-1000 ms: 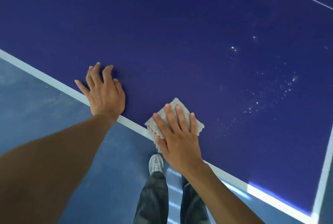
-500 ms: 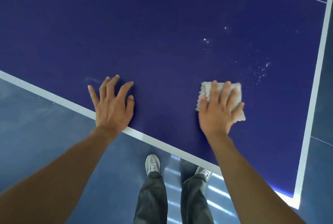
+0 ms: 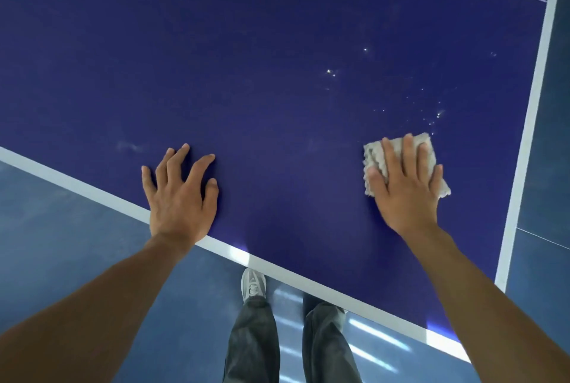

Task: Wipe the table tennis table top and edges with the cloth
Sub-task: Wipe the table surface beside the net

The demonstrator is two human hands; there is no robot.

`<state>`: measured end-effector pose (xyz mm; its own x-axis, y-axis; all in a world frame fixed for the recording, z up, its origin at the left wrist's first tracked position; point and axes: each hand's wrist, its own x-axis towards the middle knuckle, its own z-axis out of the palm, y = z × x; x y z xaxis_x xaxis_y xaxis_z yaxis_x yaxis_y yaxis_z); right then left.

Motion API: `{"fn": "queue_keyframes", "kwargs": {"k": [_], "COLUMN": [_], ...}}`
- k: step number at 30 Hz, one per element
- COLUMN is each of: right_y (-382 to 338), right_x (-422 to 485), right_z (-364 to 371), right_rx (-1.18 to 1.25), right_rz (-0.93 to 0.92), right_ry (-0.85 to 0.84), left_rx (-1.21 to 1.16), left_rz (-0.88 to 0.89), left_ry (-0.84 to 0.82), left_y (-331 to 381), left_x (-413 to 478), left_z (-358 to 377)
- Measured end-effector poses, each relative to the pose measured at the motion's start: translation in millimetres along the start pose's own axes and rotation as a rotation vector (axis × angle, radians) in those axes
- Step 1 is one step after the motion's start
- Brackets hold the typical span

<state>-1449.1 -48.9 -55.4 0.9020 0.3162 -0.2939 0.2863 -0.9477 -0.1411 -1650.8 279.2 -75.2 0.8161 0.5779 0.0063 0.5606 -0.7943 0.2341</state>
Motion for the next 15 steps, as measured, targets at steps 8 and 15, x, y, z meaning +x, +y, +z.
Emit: {"fn": "queue_keyframes", "kwargs": {"k": [8,15], "right_y": [-92,-26], "right_x": [29,-40], "right_z": [8,27], "right_rx": [0.085,-0.053], "right_rz": [-0.015,-0.405], "right_ry": [0.017,0.008], "left_rx": [0.023,0.014], "left_rz": [-0.031,-0.065], "left_ry": [-0.006,-0.028], "left_y": [5,18], "left_x": [-1,0], "left_z": [-4,-11]}}
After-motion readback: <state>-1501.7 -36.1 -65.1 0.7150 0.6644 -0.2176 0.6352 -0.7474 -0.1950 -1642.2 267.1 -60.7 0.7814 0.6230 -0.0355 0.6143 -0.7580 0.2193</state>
